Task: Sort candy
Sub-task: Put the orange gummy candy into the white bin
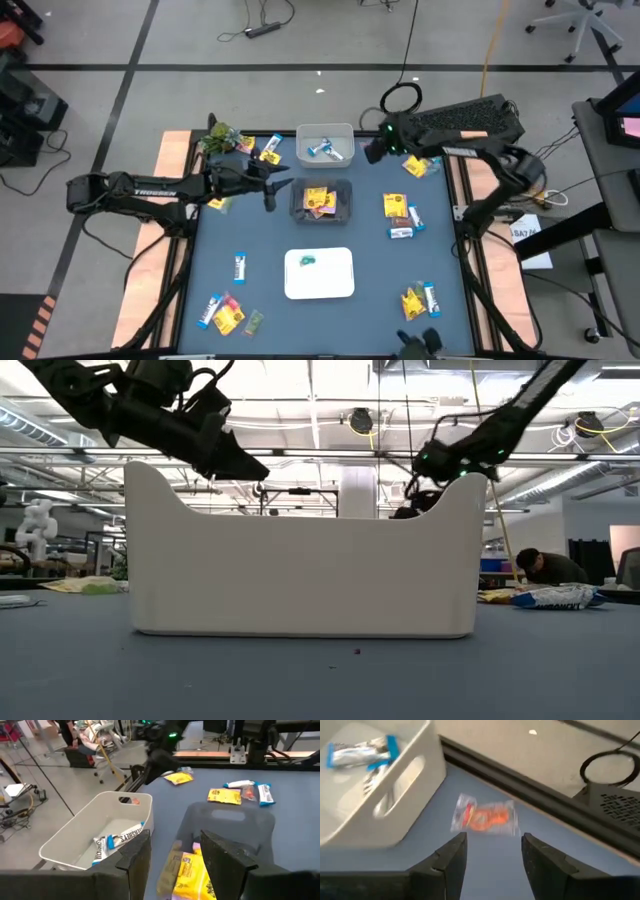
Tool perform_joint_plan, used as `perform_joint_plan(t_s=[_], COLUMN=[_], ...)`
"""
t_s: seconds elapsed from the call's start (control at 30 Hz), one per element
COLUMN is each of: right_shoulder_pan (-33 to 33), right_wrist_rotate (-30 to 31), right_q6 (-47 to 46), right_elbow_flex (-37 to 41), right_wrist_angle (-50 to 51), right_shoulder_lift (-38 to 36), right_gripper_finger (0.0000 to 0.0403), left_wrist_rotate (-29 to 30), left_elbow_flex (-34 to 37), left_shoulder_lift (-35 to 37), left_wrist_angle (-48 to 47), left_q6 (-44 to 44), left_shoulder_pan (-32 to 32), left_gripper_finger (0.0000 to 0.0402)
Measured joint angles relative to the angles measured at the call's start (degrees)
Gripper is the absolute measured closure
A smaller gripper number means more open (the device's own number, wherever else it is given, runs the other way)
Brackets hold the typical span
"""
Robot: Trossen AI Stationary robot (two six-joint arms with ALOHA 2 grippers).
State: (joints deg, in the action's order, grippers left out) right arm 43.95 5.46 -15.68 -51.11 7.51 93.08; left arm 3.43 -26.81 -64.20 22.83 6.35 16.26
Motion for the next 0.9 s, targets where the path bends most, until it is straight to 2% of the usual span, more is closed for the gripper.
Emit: perform_joint_plan(t_s=[0.17,0.47,0.6,0.77,0.83,0.9], right_shoulder_pan=[2.89,4.28,4.41,4.47,4.39,4.03], right_wrist_rotate=[-3.97,-4.12,-4.44,-2.06,-0.70,-0.03], right_q6=[0.81,1.81,2.60,4.04,4.61,5.05], right_elbow_flex=[-7.69,-15.55,-16.34,-16.15,-16.11,-16.14], right_wrist_angle=[4.63,8.50,8.27,9.80,10.76,12.41], right_shoulder_lift=[8.94,18.35,19.36,17.52,15.70,13.26], right_gripper_finger=[0.0229,0.0239,0.0277,0.0363,0.0390,0.0395], left_wrist_rotate=[0.19,0.21,0.17,-0.15,-0.56,-1.52], left_elbow_flex=[0.00,0.00,3.49,10.83,12.53,12.97], left_shoulder_lift=[0.00,0.00,-0.39,-0.38,-0.39,-0.44], left_wrist_angle=[-1.10,-1.38,5.12,18.37,20.00,20.09], left_q6=[0.00,0.21,0.13,-0.04,0.00,-0.37], left_shoulder_pan=[0.22,0.28,0.28,0.33,0.81,1.81], left_gripper_finger=[0.0224,0.0224,0.0224,0.0224,0.0224,0.0224])
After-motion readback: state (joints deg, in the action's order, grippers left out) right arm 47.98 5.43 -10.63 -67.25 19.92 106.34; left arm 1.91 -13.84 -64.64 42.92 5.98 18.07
